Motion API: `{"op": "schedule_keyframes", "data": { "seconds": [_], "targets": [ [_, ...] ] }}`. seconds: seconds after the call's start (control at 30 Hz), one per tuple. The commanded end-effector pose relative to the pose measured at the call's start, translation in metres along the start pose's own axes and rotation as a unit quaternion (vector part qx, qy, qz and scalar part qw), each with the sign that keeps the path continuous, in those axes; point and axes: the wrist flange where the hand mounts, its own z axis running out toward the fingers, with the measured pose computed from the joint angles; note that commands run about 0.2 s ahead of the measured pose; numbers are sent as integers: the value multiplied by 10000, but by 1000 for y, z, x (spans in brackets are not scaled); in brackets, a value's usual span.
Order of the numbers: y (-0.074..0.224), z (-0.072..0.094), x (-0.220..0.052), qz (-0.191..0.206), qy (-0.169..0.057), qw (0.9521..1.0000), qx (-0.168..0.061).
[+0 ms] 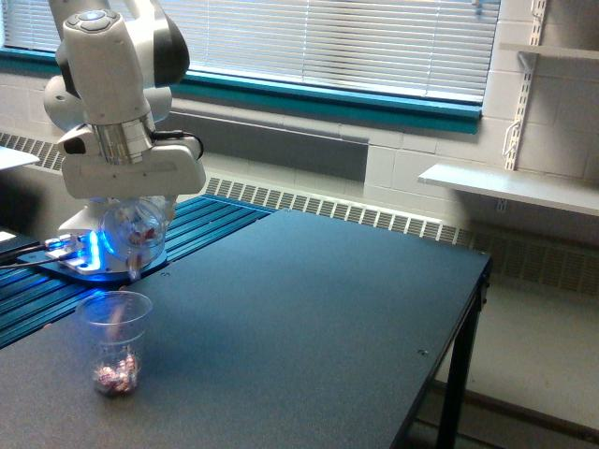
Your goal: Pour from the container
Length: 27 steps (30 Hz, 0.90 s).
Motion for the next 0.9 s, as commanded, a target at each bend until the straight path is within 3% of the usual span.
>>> {"op": "schedule_keyframes", "data": {
  "seconds": [0.03,0.47,0.9],
  "targets": [
    [-1,-4,-1,49,-52,10000,-23],
    [6,-10,4,315,-128,9994,53],
    [4,-11,0,212,-140,9997,57]
  ]
}}
